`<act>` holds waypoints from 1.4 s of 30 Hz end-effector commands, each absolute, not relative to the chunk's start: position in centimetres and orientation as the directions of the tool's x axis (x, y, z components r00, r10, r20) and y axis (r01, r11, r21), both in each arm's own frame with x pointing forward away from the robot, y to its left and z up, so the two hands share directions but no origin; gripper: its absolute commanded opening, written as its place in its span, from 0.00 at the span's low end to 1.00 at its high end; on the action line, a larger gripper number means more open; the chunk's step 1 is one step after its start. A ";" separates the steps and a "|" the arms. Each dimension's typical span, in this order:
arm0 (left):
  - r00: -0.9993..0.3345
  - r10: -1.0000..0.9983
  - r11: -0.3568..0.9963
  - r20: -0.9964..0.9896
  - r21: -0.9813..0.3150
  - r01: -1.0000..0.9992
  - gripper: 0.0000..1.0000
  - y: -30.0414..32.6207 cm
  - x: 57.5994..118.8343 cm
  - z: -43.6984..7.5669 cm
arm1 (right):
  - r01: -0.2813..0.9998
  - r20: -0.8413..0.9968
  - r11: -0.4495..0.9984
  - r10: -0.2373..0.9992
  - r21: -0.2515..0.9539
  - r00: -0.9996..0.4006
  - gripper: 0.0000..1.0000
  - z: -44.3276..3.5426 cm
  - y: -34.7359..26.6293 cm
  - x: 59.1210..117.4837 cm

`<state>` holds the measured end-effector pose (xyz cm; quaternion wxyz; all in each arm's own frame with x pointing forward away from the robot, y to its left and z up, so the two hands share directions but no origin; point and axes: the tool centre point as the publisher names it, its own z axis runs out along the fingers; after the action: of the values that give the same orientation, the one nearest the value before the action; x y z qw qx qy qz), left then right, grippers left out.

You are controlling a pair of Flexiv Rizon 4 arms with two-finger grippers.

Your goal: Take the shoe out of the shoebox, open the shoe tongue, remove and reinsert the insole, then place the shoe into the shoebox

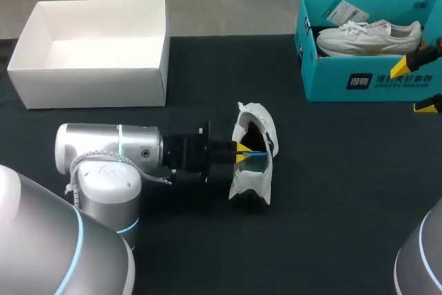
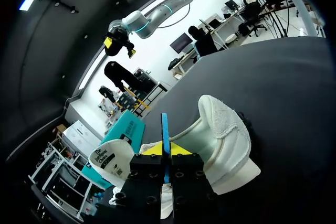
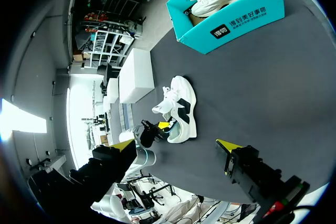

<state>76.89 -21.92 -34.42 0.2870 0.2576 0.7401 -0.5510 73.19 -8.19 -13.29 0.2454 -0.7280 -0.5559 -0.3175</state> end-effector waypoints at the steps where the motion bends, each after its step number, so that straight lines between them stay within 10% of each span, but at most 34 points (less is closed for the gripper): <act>1: -0.709 0.074 0.269 -0.702 -0.670 0.692 0.00 -22.1 76.8 -34.5 | 0.965 0.734 -0.263 0.654 -0.005 0.182 1.00 -13.3 -8.2 73.2; 8: -0.705 0.085 0.244 -0.704 -0.672 0.700 0.30 -21.0 75.6 -33.0 | 0.965 0.734 -0.263 0.654 -0.005 0.182 1.00 -13.3 -8.2 73.2; 16: -0.700 0.093 0.220 -0.708 -0.671 0.708 0.24 -20.9 74.6 -32.1 | 0.965 0.734 -0.263 0.654 -0.005 0.182 1.00 -13.3 -8.2 73.2; 21: -0.710 0.107 0.222 -0.696 -0.679 0.700 0.00 -21.4 74.5 -32.8 | 0.965 0.734 -0.263 0.654 -0.005 0.182 1.00 -13.3 -8.2 73.2; 42: -0.720 0.143 0.255 -0.679 -0.678 0.690 0.00 -21.8 75.0 -33.6 | 0.965 0.734 -0.263 0.654 -0.005 0.182 1.00 -13.3 -8.2 73.2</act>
<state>75.30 -22.22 -34.00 0.2516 0.2766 0.7506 -0.5447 73.19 -8.19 -13.29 0.2454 -0.7280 -0.5558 -0.3175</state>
